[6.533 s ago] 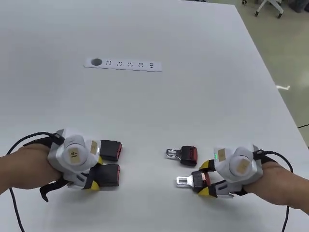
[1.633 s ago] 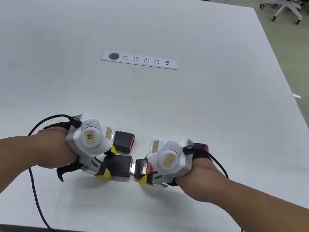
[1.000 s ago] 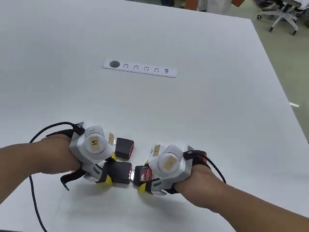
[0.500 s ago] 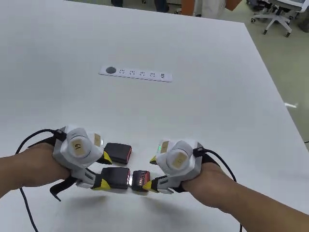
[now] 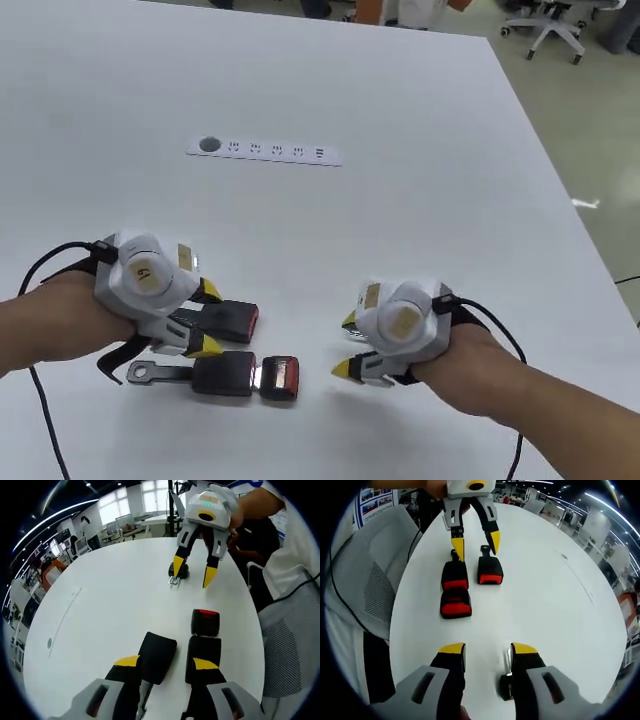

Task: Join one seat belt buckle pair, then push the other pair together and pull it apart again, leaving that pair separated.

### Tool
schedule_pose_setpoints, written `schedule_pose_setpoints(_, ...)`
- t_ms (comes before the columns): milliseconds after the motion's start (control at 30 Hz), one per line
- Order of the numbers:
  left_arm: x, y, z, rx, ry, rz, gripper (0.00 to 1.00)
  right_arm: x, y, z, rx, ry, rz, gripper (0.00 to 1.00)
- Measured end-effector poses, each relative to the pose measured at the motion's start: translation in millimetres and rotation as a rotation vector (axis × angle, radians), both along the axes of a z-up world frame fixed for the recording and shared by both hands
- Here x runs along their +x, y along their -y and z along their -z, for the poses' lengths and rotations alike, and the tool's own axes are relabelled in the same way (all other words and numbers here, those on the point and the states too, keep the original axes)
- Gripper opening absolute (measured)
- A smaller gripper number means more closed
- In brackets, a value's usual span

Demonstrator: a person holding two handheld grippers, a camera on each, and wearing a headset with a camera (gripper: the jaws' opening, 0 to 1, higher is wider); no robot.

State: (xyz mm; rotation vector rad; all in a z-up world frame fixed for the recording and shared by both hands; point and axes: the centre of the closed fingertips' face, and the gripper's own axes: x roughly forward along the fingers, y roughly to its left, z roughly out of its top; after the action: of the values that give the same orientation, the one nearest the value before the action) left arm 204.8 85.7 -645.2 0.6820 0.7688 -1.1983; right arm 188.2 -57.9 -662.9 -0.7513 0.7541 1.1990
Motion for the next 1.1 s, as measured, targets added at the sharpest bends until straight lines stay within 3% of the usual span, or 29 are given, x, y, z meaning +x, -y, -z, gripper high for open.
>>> schedule_pose_setpoints(267,17.3,-3.0,13.0,0.029,-0.018,0.011,0.40,25.8,49.6,10.2,-0.052,0.003,0.066,0.33)
schedule_pose_setpoints(333,16.5,-9.1,22.7,0.083,-0.012,0.052,0.40,28.4,55.0,10.7,-0.048,0.000,0.075,0.33)
schedule_pose_setpoints(433,16.2,-7.4,28.5,0.071,-0.033,0.042,0.40,33.1,63.2,14.2,-0.069,-0.004,0.066,0.33)
schedule_pose_setpoints(633,16.8,-6.3,30.5,0.082,-0.026,0.059,0.35,32.4,72.3,23.4,-0.099,-0.026,0.033,0.33)
schedule_pose_setpoints(667,18.9,-11.4,33.6,0.134,0.009,0.113,0.35,31.7,72.6,25.3,-0.102,-0.031,0.027,0.32)
schedule_pose_setpoints(733,17.7,-14.6,37.8,0.164,0.009,0.108,0.33,29.9,71.7,26.5,-0.109,-0.034,0.008,0.33)
schedule_pose_setpoints(767,17.8,-10.0,35.5,0.134,-0.003,0.098,0.33,29.5,70.6,28.2,-0.096,-0.056,0.017,0.33)
schedule_pose_setpoints(967,18.6,-13.0,39.4,0.134,-0.005,0.090,0.33,31.4,68.9,29.1,-0.078,-0.068,-0.017,0.33)
schedule_pose_setpoints(1100,17.9,-12.5,38.9,0.125,-0.023,0.065,0.33,29.6,67.7,28.2,-0.078,-0.074,-0.023,0.33)
